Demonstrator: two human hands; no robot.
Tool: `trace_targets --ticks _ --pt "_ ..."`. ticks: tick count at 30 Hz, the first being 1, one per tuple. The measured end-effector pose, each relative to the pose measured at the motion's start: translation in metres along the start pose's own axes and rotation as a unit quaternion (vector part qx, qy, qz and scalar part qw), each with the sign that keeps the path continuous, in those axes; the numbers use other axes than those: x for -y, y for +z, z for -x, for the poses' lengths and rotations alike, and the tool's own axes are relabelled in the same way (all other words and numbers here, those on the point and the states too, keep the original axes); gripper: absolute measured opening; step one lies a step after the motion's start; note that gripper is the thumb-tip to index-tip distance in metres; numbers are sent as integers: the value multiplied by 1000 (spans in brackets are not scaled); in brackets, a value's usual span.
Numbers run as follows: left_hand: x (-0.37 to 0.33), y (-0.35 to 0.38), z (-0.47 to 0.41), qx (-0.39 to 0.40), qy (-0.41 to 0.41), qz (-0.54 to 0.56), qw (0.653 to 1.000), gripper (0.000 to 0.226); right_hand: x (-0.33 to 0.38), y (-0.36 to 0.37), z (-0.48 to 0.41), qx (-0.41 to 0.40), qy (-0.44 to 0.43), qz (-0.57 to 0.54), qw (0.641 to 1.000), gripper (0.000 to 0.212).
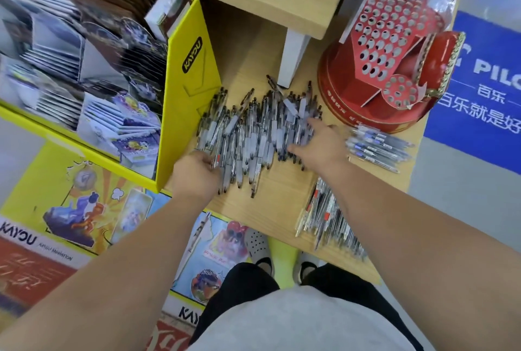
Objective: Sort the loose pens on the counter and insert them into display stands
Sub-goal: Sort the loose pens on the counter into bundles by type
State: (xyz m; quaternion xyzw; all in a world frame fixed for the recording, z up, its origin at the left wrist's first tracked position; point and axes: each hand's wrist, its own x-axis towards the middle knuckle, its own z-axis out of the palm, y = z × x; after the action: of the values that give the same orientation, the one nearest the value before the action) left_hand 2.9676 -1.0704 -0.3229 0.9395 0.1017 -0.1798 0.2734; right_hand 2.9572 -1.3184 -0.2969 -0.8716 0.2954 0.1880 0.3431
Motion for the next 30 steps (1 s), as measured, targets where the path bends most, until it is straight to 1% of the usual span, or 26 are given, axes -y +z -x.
trace_targets --ticks 8,13,18,21,24,27,30 --pt "-5 -7 -25 4 11 19 1000 28 17 24 -4 -21 -21 -30 999 85" --pt "-8 -14 -26 -14 32 34 999 30 24 31 -5 -10 -44 -22 999 84" --pt "-19 -16 -2 -7 72 82 994 22 15 18 0 24 -62 -9 998 83" --pt "-33 -11 19 22 75 110 991 16 3 1 10 40 -65 -18 997 73" --pt "-48 4 41 65 85 142 984 17 -18 -17 15 36 -63 -56 996 56" --pt "-64 24 61 110 101 144 978 16 -47 -39 22 1 -42 -116 992 36" --pt "-77 41 75 137 130 114 975 15 -75 -55 31 -45 -23 -152 987 25"
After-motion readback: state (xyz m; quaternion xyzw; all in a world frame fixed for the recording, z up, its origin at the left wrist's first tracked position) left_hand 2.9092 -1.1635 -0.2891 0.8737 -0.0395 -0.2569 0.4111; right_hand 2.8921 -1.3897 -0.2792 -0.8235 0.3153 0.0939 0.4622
